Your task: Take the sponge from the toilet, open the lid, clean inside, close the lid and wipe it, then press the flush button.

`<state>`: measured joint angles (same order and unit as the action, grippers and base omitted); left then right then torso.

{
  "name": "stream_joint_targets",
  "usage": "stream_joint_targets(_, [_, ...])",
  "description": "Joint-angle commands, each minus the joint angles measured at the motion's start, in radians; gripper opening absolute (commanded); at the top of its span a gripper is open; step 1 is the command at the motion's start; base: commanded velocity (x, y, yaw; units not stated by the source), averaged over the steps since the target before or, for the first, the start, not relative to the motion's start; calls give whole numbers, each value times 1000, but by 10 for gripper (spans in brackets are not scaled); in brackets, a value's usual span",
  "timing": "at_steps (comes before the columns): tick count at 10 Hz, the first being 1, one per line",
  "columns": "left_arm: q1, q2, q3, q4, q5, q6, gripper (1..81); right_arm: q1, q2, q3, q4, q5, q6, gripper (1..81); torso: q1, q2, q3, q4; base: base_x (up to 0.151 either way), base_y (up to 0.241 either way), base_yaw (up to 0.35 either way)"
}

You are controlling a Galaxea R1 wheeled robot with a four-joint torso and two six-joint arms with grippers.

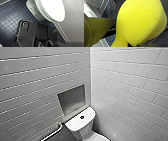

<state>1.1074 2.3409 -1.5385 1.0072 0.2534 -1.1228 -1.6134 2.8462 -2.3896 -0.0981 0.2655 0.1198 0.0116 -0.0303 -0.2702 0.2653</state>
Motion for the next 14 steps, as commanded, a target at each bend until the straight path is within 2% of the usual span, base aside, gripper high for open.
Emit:
stream_joint_targets(1, [159, 211, -399, 105, -219, 6, 10, 17, 15, -11, -14, -52, -3, 10, 0, 0, 0, 0, 0, 0, 0])
stream_joint_targets(2, [193, 252, -489, 108, -267, 6, 10, 20, 20, -14, -14, -52, -3, 10, -1, 0, -1, 0, 0, 0, 0])
stream_joint_targets(4, [246, 363, -731, 106, -358, 6, 10, 20, 37, -31, -12, -55, -5, 10, -1, 0, 62, 0, 0, 0, 0])
stream_joint_targets(6, [283, 484, -951, 108, -385, 6, 10, 20, 67, -81, -12, -55, -5, 10, -1, 0, 103, 0, 0, 0, 0])
stream_joint_targets(7, [297, 529, -1032, 106, -401, 6, 10, 22, 83, -106, -12, -55, -5, 10, -1, -1, 57, 0, 0, 0, 0])
stream_joint_targets(8, [306, 577, -1108, 108, -405, 6, 10, 22, 99, -138, -14, -59, -6, 10, -2, -2, 78, 0, 0, 0, 0])
stream_joint_targets(11, [325, 644, -1204, 105, -388, 6, 10, 25, 129, -186, -15, -54, -8, 10, -3, -3, 88, 0, 0, 0, 0])
stream_joint_targets(12, [329, 661, -1223, 103, -363, 4, 10, 29, 135, -196, -14, -60, -8, 10, -3, -3, 88, 0, 0, 0, 0])
stream_joint_targets(14, [329, 715, -1226, 97, -196, 4, 10, 36, 155, -224, -14, -71, -8, 10, -3, -3, 88, 0, 0, 0, 0])
